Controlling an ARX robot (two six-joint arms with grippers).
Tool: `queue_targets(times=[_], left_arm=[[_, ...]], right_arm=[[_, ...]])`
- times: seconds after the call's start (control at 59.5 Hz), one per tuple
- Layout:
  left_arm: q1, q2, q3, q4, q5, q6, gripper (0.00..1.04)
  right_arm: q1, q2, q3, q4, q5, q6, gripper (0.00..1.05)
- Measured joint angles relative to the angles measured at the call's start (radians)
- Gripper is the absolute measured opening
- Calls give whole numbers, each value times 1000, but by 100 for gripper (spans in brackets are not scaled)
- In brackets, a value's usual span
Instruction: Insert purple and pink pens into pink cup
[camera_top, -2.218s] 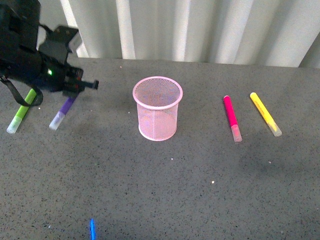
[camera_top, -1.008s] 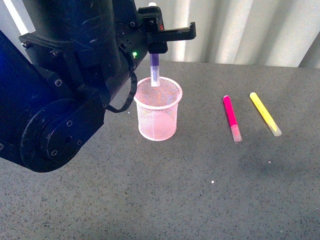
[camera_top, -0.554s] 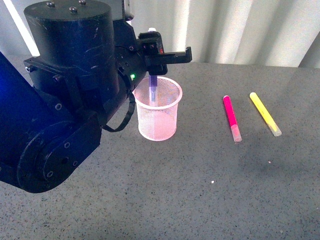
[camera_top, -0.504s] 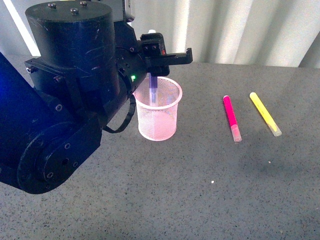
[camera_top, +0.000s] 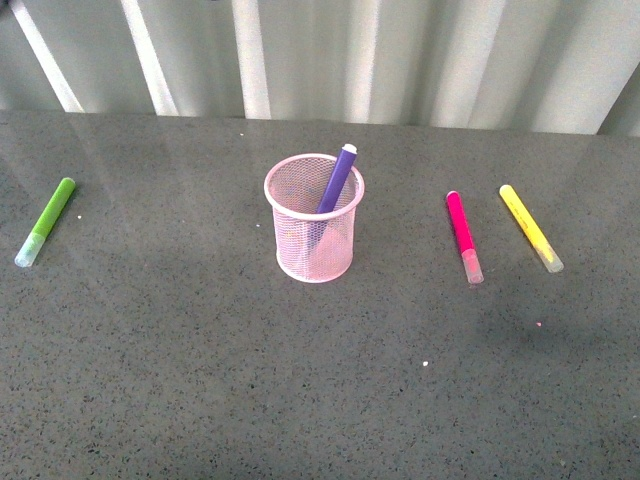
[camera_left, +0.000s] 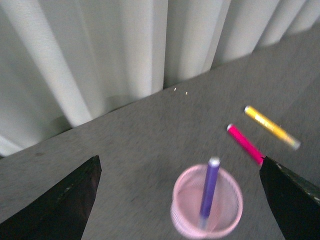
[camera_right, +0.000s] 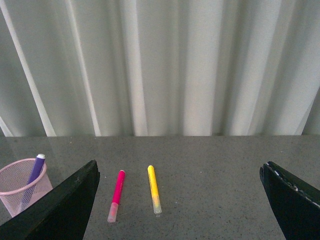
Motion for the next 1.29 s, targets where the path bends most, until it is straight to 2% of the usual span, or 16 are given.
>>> queue_targets(times=[0.067,0.218,0.252,0.286,0.302,0.353,0.42,0.521,0.605,0.689,0.722,1.008,1.042,1.092,1.294], left_arm=[[27,-47,0,-98,8,128,98],[33,-26,-8,-115,9,226,98],[24,-16,-23,-83,-31,222,97],[10,-16,-98,115,-210,146,89],[9,-17,-109,141,-230,146,88],[5,-33,-217,376,-397,40,78],[16,-74,-326,559,-484,-50,67],[55,-166,-447,685,-489,-121,49],[85,-244,-544,709,-467,-148,31],[107,-318,-650,712,-435,-156,8],[114,-352,-682,712,-420,-162,4],[164,-553,-828,665,-382,-169,4],[192,-580,-841,650,-331,-169,4],[217,-618,-859,630,-313,-169,4],[235,-688,-933,637,-314,-170,4]], right_arm=[[0,0,0,0,0,0,98],[0,0,0,0,-3,0,98],[0,0,0,0,-3,0,98],[0,0,0,0,0,0,98],[0,0,0,0,0,0,98],[0,0,0,0,-1,0,98],[0,0,0,0,2,0,98],[0,0,0,0,1,0,98],[0,0,0,0,-2,0,98],[0,0,0,0,0,0,98],[0,0,0,0,0,0,98],[0,0,0,0,0,0,98],[0,0,0,0,0,0,98],[0,0,0,0,0,0,98],[0,0,0,0,0,0,98]])
